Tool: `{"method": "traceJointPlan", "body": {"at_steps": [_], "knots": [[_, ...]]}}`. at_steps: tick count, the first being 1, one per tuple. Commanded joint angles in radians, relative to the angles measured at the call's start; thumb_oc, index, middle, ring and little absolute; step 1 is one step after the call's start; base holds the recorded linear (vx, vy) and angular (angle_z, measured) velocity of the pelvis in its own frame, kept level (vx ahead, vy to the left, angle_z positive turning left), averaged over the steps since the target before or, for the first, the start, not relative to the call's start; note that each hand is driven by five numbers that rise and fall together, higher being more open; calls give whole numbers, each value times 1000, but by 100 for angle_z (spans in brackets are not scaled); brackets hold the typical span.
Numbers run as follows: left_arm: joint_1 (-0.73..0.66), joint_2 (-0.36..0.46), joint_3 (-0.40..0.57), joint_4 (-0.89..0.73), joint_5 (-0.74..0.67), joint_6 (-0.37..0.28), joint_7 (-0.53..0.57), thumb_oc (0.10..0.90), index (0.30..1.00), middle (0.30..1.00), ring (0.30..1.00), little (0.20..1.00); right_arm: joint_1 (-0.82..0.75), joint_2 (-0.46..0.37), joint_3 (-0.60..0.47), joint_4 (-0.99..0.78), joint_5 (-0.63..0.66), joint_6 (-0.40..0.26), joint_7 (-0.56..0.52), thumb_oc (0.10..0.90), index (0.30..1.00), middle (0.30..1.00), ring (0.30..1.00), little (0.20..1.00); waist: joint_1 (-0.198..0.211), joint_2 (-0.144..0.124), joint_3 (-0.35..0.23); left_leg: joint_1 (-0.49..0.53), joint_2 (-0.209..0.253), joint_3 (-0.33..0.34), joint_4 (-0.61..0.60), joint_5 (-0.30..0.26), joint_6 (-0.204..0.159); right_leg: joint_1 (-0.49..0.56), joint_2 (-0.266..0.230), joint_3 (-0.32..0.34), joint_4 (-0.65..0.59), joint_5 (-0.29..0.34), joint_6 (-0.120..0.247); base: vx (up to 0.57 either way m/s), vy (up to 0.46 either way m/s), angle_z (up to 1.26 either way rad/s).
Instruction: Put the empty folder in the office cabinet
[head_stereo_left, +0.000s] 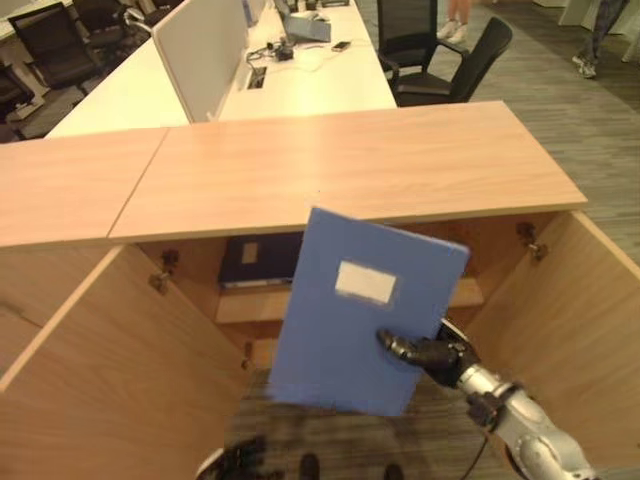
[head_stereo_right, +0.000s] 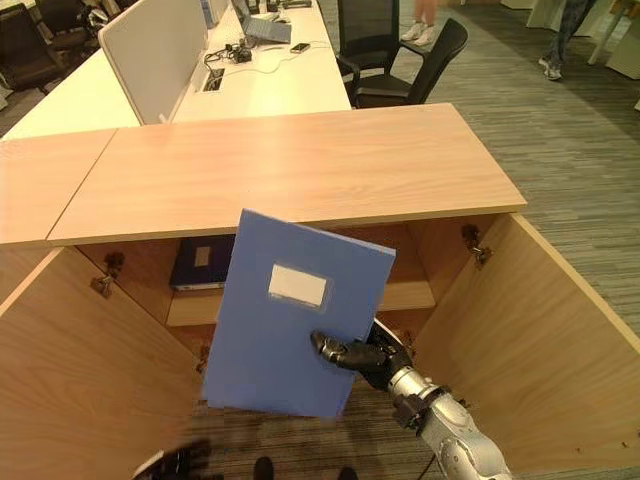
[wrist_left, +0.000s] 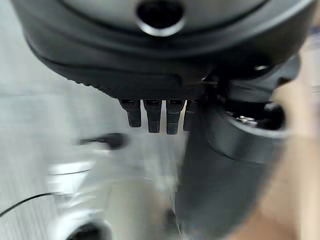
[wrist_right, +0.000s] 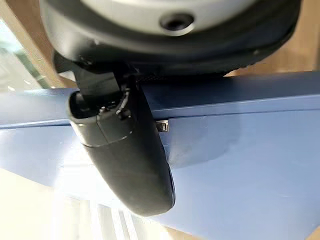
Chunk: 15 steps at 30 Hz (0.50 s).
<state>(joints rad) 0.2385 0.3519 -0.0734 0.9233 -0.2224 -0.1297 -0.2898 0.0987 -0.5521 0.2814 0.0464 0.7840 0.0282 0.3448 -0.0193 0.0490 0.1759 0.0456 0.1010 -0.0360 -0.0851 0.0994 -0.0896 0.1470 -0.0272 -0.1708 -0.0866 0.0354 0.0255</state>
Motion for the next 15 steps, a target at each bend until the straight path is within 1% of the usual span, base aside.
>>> {"method": "traceJointPlan", "body": {"at_steps": [1, 2, 6, 7, 11, 15], "knots": [[-60, 36, -56, 11, 164, -17, 24, 800, 900, 900, 900, 900, -105, 18, -31, -108, -83, -112, 33, 400, 300, 300, 300, 300, -14, -56, -16, 32, 80, 32, 144, -148, -74, -3, -72, 34, 20, -87, 88, 20, 2, 16], [-71, 17, -60, 65, 182, -11, 39, 800, 900, 900, 900, 900, -110, 10, -26, -96, -129, -122, 21, 400, 300, 300, 300, 300, -14, -58, -18, 32, 78, 31, 143, -148, -73, -2, -72, 32, 19, -88, 88, 24, 1, 4], [-97, -15, -73, 158, 223, -5, 61, 800, 900, 900, 900, 900, -121, -12, -7, -49, -255, -144, -13, 400, 300, 300, 300, 300, -11, -59, -19, 34, 76, 26, 136, -149, -71, 0, -72, 24, 19, -91, 88, 0, 0, 0], [-99, -22, -67, 194, 236, 0, 74, 800, 900, 900, 900, 900, -124, -13, 0, -21, -304, -152, -33, 400, 300, 300, 300, 300, -8, -59, -19, 35, 76, 22, 132, -148, -70, 1, -72, 22, 19, -93, 88, 0, 0, 0], [-106, -28, -61, 228, 244, 5, 97, 800, 900, 900, 900, 900, -124, 12, 13, 43, -306, -150, -55, 400, 300, 300, 300, 300, -2, -59, -18, 36, 74, 17, 126, -146, -68, 4, -72, 14, 19, -94, 88, 13, 2, 4], [-111, -27, -61, 217, 219, 6, 118, 800, 900, 900, 900, 900, -127, 75, 25, 171, -255, -138, -94, 400, 300, 300, 300, 300, 10, -62, -20, 35, 71, 11, 118, -142, -67, 5, -73, 3, 18, -94, 87, 6, 9, 9]]}}
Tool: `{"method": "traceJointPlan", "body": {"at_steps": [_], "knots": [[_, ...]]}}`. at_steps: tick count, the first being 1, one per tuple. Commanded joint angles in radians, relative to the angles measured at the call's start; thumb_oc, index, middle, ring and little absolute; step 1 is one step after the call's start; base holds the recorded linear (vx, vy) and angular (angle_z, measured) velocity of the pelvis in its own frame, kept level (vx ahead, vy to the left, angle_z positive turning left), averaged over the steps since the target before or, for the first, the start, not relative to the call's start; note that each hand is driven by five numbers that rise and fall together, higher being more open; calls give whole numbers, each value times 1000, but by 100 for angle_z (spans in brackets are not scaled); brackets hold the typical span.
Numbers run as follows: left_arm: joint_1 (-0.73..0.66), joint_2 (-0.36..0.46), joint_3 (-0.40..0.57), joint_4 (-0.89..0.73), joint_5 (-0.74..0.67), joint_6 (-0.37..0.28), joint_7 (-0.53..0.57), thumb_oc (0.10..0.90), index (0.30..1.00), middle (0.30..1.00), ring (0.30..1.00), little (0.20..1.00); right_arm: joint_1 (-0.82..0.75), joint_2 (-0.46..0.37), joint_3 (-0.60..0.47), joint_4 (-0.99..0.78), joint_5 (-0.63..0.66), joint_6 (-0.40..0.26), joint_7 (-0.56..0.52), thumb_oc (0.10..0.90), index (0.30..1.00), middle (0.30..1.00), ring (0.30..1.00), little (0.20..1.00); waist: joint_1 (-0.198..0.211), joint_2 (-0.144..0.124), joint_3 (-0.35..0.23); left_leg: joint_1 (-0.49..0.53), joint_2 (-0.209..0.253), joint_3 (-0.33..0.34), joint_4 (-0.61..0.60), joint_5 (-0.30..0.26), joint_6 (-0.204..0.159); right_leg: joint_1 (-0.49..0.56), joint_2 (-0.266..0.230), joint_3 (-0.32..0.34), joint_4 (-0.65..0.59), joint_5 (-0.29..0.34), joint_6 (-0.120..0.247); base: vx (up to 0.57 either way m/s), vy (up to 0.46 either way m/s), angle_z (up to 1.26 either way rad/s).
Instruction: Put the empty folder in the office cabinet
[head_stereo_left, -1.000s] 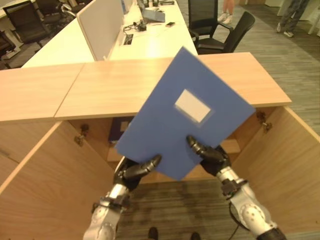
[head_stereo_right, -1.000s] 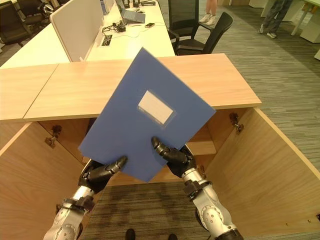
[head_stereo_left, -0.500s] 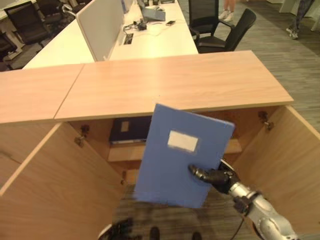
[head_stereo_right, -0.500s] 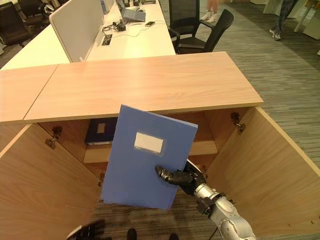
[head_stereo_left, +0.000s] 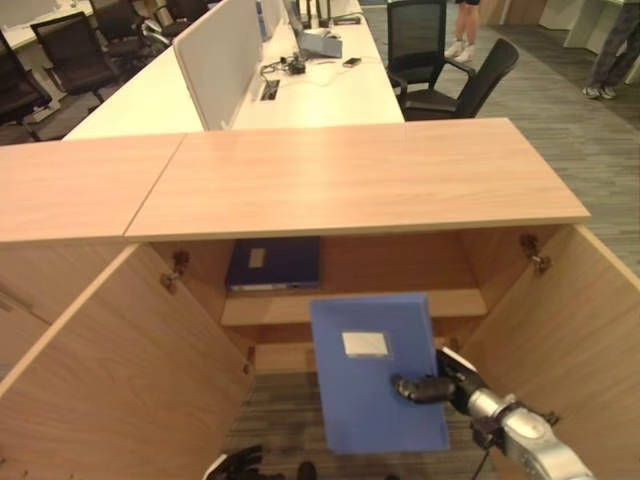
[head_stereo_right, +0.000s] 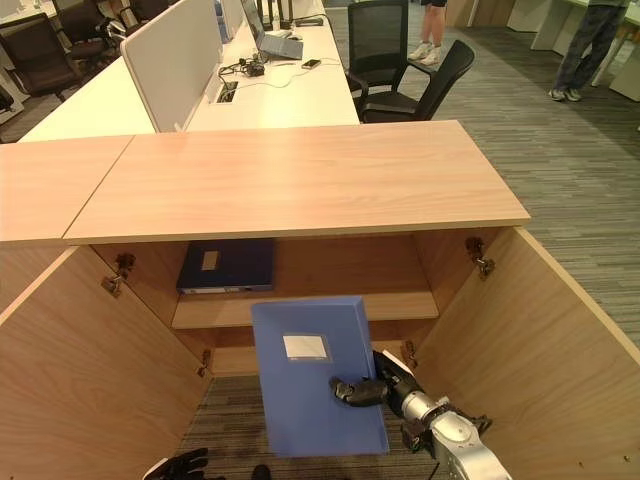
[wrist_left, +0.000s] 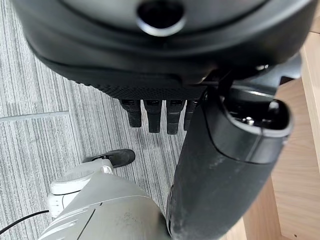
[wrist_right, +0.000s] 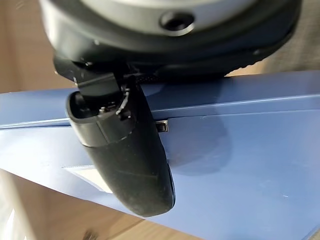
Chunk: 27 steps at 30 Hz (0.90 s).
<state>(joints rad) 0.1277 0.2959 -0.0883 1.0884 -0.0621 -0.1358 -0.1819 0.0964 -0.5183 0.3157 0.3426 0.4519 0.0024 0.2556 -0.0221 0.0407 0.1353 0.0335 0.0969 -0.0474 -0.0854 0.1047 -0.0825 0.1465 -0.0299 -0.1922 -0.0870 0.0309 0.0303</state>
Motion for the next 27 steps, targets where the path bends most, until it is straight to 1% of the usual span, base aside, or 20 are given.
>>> {"method": "traceJointPlan", "body": {"at_steps": [1, 2, 3, 5, 6, 8, 9, 10, 13, 16, 19, 20, 22, 23, 25, 26, 27], "knots": [[-3, 30, -48, 44, 38, 10, 21, 800, 900, 900, 900, 900, -125, 90, -17, -49, 157, -112, -17, 400, 300, 300, 300, 300, 18, -55, 20, 47, 74, 18, 116, -147, -74, 5, -72, 19, 18, -89, 82, 16, 11, 15], [-4, 29, -48, 40, 20, 9, 28, 800, 900, 900, 900, 900, -130, 122, -28, -8, 214, -113, -27, 400, 300, 300, 300, 300, 22, -55, 21, 46, 74, 15, 114, -146, -74, 6, -72, 16, 18, -90, 83, 37, 24, 13], [-8, 28, -51, 29, -26, 7, 41, 800, 900, 900, 900, 900, -153, 223, -82, 114, 417, -133, -66, 400, 300, 300, 300, 300, 31, -56, 20, 43, 70, 7, 111, -145, -73, 8, -72, 9, 19, -92, 83, 33, 17, 8], [-9, 29, -51, 29, -26, 7, 41, 800, 900, 900, 900, 900, -155, 224, -82, 116, 419, -134, -65, 400, 300, 300, 300, 300, 32, -57, 21, 43, 70, 7, 112, -145, -73, 9, -72, 9, 19, -92, 83, 24, 13, 9], [-8, 26, -58, 13, -65, 3, 46, 800, 900, 900, 900, 900, -179, 283, -140, 174, 559, -149, -75, 400, 300, 300, 300, 300, 40, -56, 24, 41, 66, 0, 111, -146, -73, 12, -73, 3, 19, -96, 85, 30, 16, 8], [-7, 31, -61, -3, -86, 0, 50, 800, 900, 900, 900, 900, -199, 307, -175, 203, 634, -166, -95, 400, 300, 300, 300, 300, 48, -55, 25, 39, 63, -9, 110, -148, -72, 14, -74, -3, 22, -100, 86, 34, 15, 6], [-4, 37, -73, -28, -103, -4, 48, 800, 900, 900, 900, 900, -232, 318, -214, 233, 690, -182, -107, 400, 300, 300, 300, 300, 59, -54, 29, 34, 59, -19, 113, -151, -73, 15, -77, -14, 26, -105, 86, 24, 9, 15], [-5, 37, -74, -29, -103, -4, 47, 800, 900, 900, 900, 900, -233, 317, -215, 235, 690, -182, -107, 400, 300, 300, 300, 300, 59, -54, 30, 33, 59, -20, 114, -151, -73, 16, -77, -14, 27, -105, 86, 15, 2, 17], [-4, 49, -102, -69, -119, -3, 36, 800, 900, 900, 900, 900, -306, 319, -295, 259, 759, -224, -139, 400, 300, 300, 300, 300, 81, -49, 42, 15, 52, -45, 123, -155, -70, 6, -85, -36, 58, -121, 87, -16, -5, 16], [-27, 70, -150, -91, -106, -7, 36, 800, 900, 900, 900, 900, -423, 297, -376, 303, 828, -278, -172, 400, 300, 300, 300, 300, 97, -32, 76, -23, 40, -87, 137, -157, -62, -65, -104, -75, 149, -147, 86, -113, 29, 50], [-47, 92, -177, -103, -103, -10, 36, 800, 900, 900, 900, 900, -541, 252, -435, 373, 875, -312, -203, 400, 300, 300, 300, 300, 101, -15, 97, -60, 30, -108, 148, -153, -53, -134, -123, -88, 220, -158, 87, -108, 61, 40], [-48, 105, -191, -105, -98, -10, 37, 800, 900, 900, 900, 900, -606, 234, -478, 426, 916, -329, -225, 400, 300, 300, 300, 300, 110, -6, 93, -70, 24, -113, 145, -149, -49, -140, -129, -91, 226, -162, 91, -7, 57, 26], [-47, 119, -200, -112, -110, -10, 33, 800, 900, 900, 900, 900, -667, 205, -511, 462, 950, -347, -240, 400, 300, 300, 300, 300, 120, 1, 86, -72, 19, -119, 136, -144, -48, -131, -132, -97, 214, -164, 96, 52, 25, 32], [-42, 133, -209, -123, -123, -11, 28, 800, 900, 900, 900, 900, -726, 161, -538, 516, 971, -361, -260, 400, 300, 300, 300, 300, 130, 7, 79, -72, 15, -126, 122, -135, -50, -114, -131, -101, 192, -164, 100, 62, 2, 33], [-48, 149, -238, -139, -133, -13, 23, 800, 900, 900, 900, 900, -843, 94, -549, 604, 991, -368, -292, 400, 300, 300, 300, 300, 152, 21, 80, -78, 7, -136, 102, -123, -56, -98, -133, -118, 161, -158, 105, 25, 8, 35], [-54, 152, -249, -146, -139, -14, 23, 800, 900, 900, 900, 900, -889, 66, -546, 631, 991, -369, -303, 400, 300, 300, 300, 300, 157, 28, 83, -83, 5, -139, 95, -118, -57, -99, -134, -122, 153, -154, 107, -11, 13, 35], [-55, 155, -256, -149, -144, -15, 24, 800, 900, 900, 900, 900, -917, 52, -546, 646, 993, -369, -312, 400, 300, 300, 300, 300, 161, 31, 84, -85, 4, -141, 92, -116, -58, -101, -135, -124, 151, -153, 108, -27, 13, 28]]}}
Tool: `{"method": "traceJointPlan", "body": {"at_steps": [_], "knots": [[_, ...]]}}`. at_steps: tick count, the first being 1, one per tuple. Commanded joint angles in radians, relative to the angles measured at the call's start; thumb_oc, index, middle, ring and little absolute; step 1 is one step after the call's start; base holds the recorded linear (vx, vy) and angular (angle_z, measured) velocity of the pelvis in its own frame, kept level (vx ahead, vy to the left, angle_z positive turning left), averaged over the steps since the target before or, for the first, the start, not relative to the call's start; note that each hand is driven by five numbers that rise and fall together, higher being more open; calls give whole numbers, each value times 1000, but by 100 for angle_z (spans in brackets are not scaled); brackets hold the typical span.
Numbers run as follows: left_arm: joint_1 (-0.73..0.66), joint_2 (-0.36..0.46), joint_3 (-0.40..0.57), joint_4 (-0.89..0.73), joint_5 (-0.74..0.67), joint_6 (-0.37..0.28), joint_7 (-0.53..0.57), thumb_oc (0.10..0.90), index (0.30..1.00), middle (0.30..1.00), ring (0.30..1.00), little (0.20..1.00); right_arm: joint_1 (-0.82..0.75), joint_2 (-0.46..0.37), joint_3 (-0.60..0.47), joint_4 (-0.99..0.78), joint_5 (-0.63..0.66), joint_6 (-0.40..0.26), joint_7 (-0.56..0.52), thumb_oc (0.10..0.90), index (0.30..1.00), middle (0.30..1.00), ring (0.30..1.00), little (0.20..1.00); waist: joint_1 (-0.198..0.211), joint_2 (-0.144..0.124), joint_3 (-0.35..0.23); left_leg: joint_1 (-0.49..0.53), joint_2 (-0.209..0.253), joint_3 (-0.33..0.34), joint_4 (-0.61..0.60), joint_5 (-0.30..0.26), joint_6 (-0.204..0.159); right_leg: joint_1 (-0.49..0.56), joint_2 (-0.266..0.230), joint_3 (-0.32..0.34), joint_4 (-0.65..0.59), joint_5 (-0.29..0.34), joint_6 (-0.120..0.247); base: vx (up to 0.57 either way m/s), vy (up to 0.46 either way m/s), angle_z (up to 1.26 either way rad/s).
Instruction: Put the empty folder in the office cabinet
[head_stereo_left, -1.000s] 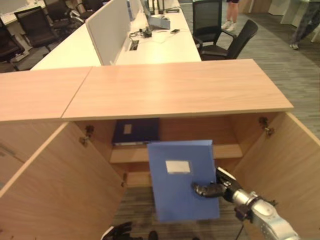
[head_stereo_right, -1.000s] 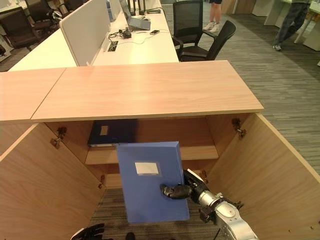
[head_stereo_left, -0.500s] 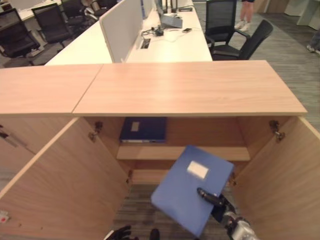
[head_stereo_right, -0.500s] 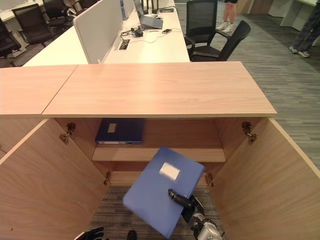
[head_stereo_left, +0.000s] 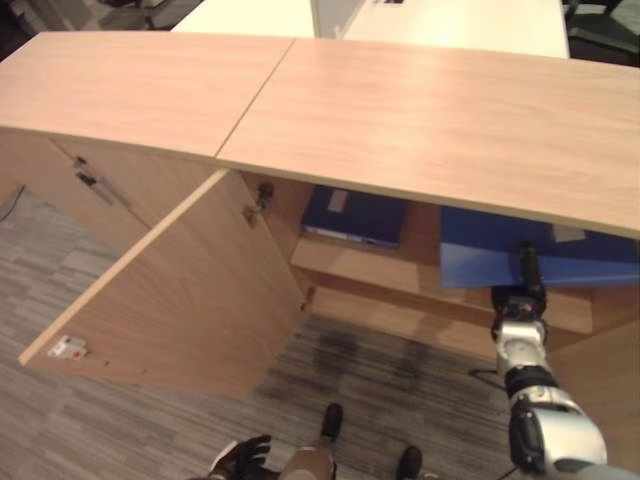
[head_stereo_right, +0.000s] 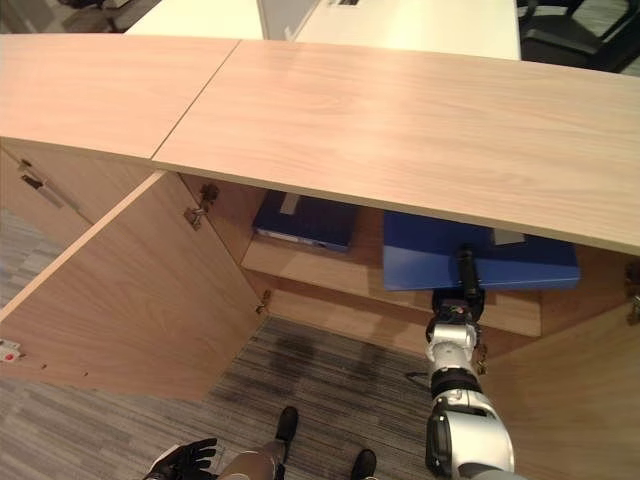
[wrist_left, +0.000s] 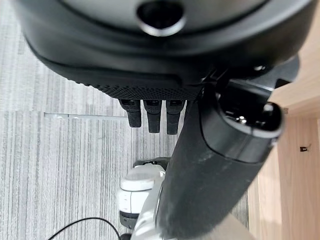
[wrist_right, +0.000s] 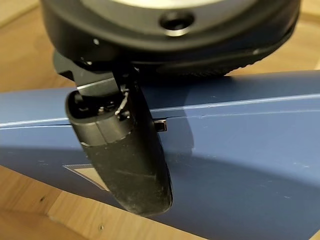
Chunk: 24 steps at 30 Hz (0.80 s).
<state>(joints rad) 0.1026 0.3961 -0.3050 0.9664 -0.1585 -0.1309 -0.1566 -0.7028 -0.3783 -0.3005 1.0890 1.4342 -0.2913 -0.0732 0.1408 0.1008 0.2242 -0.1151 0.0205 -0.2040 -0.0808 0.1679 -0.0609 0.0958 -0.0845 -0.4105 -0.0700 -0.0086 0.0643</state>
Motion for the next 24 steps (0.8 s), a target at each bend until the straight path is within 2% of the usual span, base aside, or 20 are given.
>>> {"method": "traceJointPlan", "body": {"at_steps": [1, 6, 14, 18, 22, 24], "knots": [[-37, 60, -47, -36, -59, -22, -2, 800, 900, 900, 900, 900, -158, -114, 76, -79, 15, -74, 9, 400, 300, 300, 300, 300, 6, -22, 1, 56, 79, 12, 86, -176, -81, -57, -84, 90, 134, -112, 76, -37, 15, 21], [-57, 98, -86, -85, -84, -32, -13, 800, 900, 900, 900, 900, -313, -250, 92, 17, 40, -69, -21, 400, 300, 300, 300, 300, 27, 17, 37, 7, 70, 2, 99, -170, -79, -123, -104, 86, 184, -118, 80, -43, 30, 4], [-66, 139, -148, -162, -122, -46, -21, 800, 900, 900, 900, 900, -477, -438, 153, 119, 59, -55, -70, 400, 300, 300, 300, 300, 52, 106, 83, -110, 42, 0, 134, -163, -83, -297, -179, 106, 357, -176, 95, -12, 48, 3], [-54, 129, -148, -169, -168, -46, -17, 800, 900, 900, 900, 900, -506, -490, 201, 138, 6, -31, -91, 400, 300, 300, 300, 300, 55, 132, 102, -177, 26, 3, 148, -157, -81, -384, -192, 129, 413, -195, 92, -24, 63, 5], [-61, 117, -153, -150, -177, -52, 18, 800, 900, 900, 900, 900, -548, -511, 225, 163, -12, -42, -125, 400, 300, 300, 300, 300, 49, 152, 134, -268, -1, 11, 222, -171, -80, -511, -219, 163, 533, -219, 92, -52, 36, 14], [-67, 115, -157, -151, -173, -57, 27, 800, 900, 900, 900, 900, -560, -516, 224, 157, -14, -48, -135, 400, 300, 300, 300, 300, 46, 154, 142, -319, -19, 20, 282, -193, -83, -561, -235, 179, 593, -245, 90, -33, -20, 17]]}}
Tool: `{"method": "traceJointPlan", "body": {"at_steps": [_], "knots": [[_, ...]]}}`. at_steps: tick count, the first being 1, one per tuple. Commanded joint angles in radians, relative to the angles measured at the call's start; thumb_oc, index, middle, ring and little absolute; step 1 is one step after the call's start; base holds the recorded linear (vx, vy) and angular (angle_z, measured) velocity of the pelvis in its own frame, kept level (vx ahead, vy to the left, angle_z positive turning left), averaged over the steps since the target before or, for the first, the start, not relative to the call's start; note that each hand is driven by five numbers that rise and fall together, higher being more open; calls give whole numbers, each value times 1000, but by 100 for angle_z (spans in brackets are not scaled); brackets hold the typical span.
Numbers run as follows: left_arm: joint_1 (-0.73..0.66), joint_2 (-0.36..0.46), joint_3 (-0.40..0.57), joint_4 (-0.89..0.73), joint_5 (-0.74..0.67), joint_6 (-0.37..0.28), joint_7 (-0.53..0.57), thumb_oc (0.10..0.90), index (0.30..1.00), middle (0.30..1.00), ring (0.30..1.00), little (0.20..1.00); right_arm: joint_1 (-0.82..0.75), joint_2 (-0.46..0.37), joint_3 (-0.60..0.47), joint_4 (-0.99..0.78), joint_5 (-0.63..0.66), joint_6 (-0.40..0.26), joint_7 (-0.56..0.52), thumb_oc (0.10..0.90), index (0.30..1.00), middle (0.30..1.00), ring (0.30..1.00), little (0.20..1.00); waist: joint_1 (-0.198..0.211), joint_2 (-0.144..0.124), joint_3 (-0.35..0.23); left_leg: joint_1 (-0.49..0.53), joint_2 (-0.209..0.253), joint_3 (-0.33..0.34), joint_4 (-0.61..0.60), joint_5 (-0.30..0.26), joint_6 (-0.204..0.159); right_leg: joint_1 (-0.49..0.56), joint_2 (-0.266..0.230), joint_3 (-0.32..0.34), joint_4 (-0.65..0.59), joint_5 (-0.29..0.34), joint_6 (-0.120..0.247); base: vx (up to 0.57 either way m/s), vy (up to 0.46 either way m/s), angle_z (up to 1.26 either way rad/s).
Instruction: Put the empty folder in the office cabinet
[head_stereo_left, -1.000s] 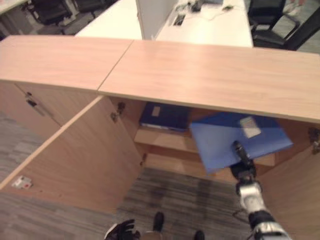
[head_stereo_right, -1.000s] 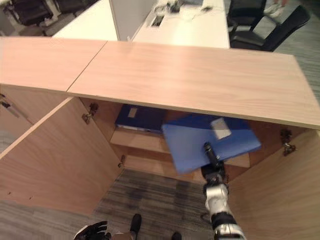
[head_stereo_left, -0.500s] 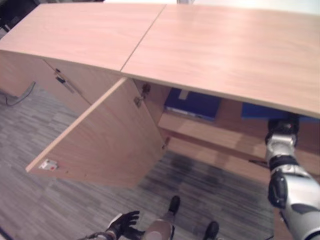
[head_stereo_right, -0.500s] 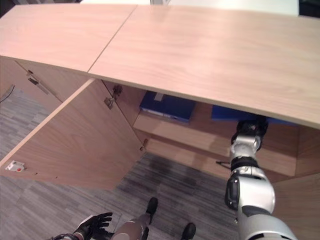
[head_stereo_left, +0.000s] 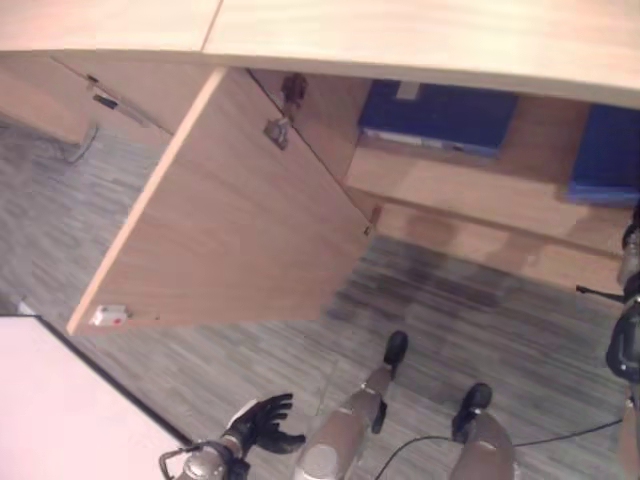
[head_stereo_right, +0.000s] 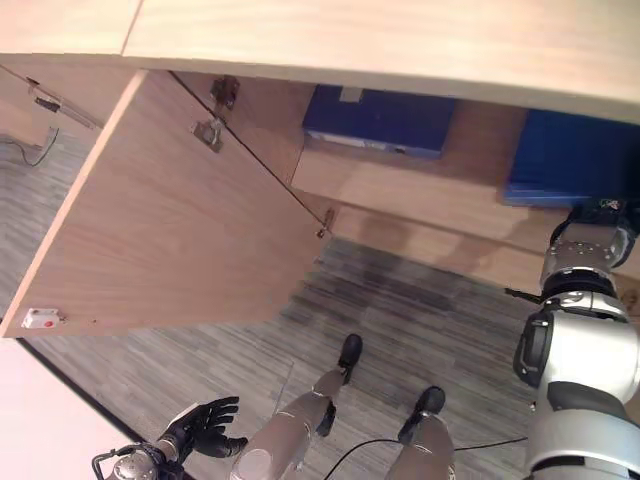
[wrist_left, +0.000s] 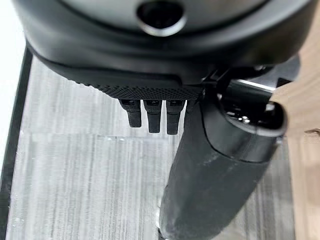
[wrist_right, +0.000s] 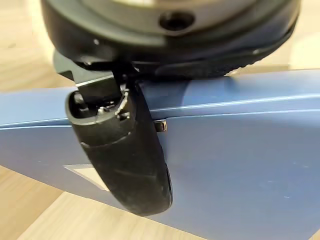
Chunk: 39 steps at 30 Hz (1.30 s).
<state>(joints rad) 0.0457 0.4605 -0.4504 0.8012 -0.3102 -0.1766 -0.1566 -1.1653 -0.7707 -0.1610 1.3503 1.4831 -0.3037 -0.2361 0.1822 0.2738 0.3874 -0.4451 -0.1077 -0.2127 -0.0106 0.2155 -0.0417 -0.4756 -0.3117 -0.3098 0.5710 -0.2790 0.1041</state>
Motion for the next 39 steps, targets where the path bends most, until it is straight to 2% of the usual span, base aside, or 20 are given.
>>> {"method": "traceJointPlan", "body": {"at_steps": [1, 4, 6, 7, 11, 14, 20, 24, 28, 29, 30, 32, 33, 34, 35, 36, 37, 38, 39], "knots": [[-15, 54, -14, 14, -22, -9, 31, 800, 900, 900, 900, 900, -103, -127, 85, -104, -60, -41, 25, 400, 300, 300, 300, 300, 3, -15, -11, -15, 100, 31, 246, -254, -105, -9, -13, 83, -18, 5, 50, -20, -39, 24], [-18, 57, -12, 13, -33, -12, 41, 800, 900, 900, 900, 900, -109, -134, 85, -101, -59, -51, 17, 400, 300, 300, 300, 300, -10, -15, 0, -73, 92, 29, 344, -312, -108, -62, -25, 119, 82, -54, 54, 83, -61, 9], [-16, 61, -12, 4, -45, -13, 46, 800, 900, 900, 900, 900, -121, -134, 90, -107, -53, -60, 13, 400, 300, 300, 300, 300, -16, -11, 10, -116, 89, 33, 398, -320, -107, -99, -30, 134, 125, -58, 52, -10, -4, 3], [-14, 60, -10, 0, -52, -13, 47, 800, 900, 900, 900, 900, -127, -132, 94, -110, -51, -64, 11, 400, 300, 300, 300, 300, -16, -15, 7, -145, 86, 37, 440, -349, -106, -128, -36, 148, 166, -82, 52, 18, -25, -8], [2, 70, -5, -29, -76, -15, 55, 800, 900, 900, 900, 900, -156, -133, 111, -116, -39, -76, 3, 400, 300, 300, 300, 300, -10, -10, 8, -189, 82, 40, 489, -375, -100, -179, -41, 167, 220, -112, 50, 19, -24, -2], [10, 77, -2, -42, -88, -14, 51, 800, 900, 900, 900, 900, -174, -137, 121, -115, -27, -81, 1, 400, 300, 300, 300, 300, -9, -9, 6, -194, 81, 43, 496, -381, -100, -179, -41, 166, 225, -116, 50, 22, -22, -7], [29, 94, 0, -45, -88, -15, 51, 800, 900, 900, 900, 900, -241, -151, 154, -141, -9, -104, -4, 400, 300, 300, 300, 300, -8, -9, -1, -167, 81, 40, 464, -375, -104, -157, -34, 157, 199, -111, 51, 30, -9, -1], [32, 109, -10, -47, -80, -13, 44, 800, 900, 900, 900, 900, -322, -169, 202, -166, -2, -130, -24, 400, 300, 300, 300, 300, -4, -19, -14, -125, 83, 39, 384, -349, -115, -115, -27, 136, 135, -89, 61, 60, -22, 1], [29, 109, -8, -57, -110, -10, 31, 800, 900, 900, 900, 900, -372, -207, 256, -161, -21, -119, -43, 400, 300, 300, 300, 300, 3, -11, -32, -61, 82, 29, 264, -303, -123, -70, -18, 111, 61, -60, 67, 13, 5, 6], [30, 111, -9, -61, -111, -11, 30, 800, 900, 900, 900, 900, -383, -213, 267, -152, -24, -111, -44, 400, 300, 300, 300, 300, 8, -4, -27, -58, 79, 25, 248, -274, -120, -71, -21, 103, 47, -28, 64, 22, 8, 5], [28, 109, -10, -62, -112, -10, 30, 800, 900, 900, 900, 900, -389, -216, 273, -149, -24, -109, -43, 400, 300, 300, 300, 300, 4, -6, -33, -46, 80, 25, 241, -294, -121, -58, -18, 109, 47, -55, 67, 0, 0, 0], [33, 105, -10, -63, -114, -11, 36, 800, 900, 900, 900, 900, -405, -222, 286, -142, -33, -104, -52, 400, 300, 300, 300, 300, 8, -4, -37, -34, 80, 24, 223, -287, -121, -51, -23, 105, 37, -50, 69, 21, 11, 4], [33, 105, -11, -63, -114, -13, 39, 800, 900, 900, 900, 900, -413, -227, 292, -130, -39, -101, -59, 441, 361, 361, 361, 361, 12, 2, -29, -39, 80, 21, 214, -257, -120, -58, -26, 95, 29, -18, 67, 41, 1, 0], [32, 102, -15, -62, -114, -12, 39, 800, 900, 900, 900, 900, -422, -234, 302, -118, -43, -94, -68, 800, 900, 900, 900, 900, 9, 0, -39, -20, 81, 22, 195, -275, -121, -43, -25, 100, 24, -47, 71, -77, 64, -5], [32, 103, -21, -65, -112, -12, 39, 800, 900, 900, 900, 900, -429, -233, 306, -112, -45, -88, -72, 800, 900, 900, 900, 900, 12, 7, -34, -23, 83, 21, 183, -247, -119, -51, -28, 89, 15, -15, 69, 129, -15, 4], [31, 103, -27, -69, -111, -12, 39, 800, 900, 900, 900, 900, -441, -233, 316, -111, -45, -83, -76, 800, 900, 900, 900, 900, 9, 5, -43, -6, 86, 24, 162, -261, -120, -39, -26, 95, 10, -37, 74, -94, 62, 5], [32, 103, -27, -70, -110, -13, 40, 800, 900, 900, 900, 900, -443, -233, 318, -110, -45, -83, -76, 800, 900, 900, 900, 900, 12, 11, -34, -14, 87, 22, 162, -237, -119, -47, -28, 86, 6, -7, 71, 21, 19, 7], [29, 87, -30, -17, -88, -9, 47, 800, 900, 900, 900, 900, -462, -231, 341, -102, -59, -71, -86, 800, 900, 900, 900, 900, 12, 6, -41, 4, 93, 18, 127, -221, -119, -43, -23, 83, -12, 4, 72, 0, 0, 0], [25, 83, -30, -12, -86, -11, 47, 800, 900, 900, 900, 900, -466, -232, 343, -103, -59, -71, -86, 800, 900, 900, 900, 900, 8, 3, -48, 14, 94, 18, 121, -238, -120, -33, -20, 91, -12, -20, 75, 118, -38, 2]]}}
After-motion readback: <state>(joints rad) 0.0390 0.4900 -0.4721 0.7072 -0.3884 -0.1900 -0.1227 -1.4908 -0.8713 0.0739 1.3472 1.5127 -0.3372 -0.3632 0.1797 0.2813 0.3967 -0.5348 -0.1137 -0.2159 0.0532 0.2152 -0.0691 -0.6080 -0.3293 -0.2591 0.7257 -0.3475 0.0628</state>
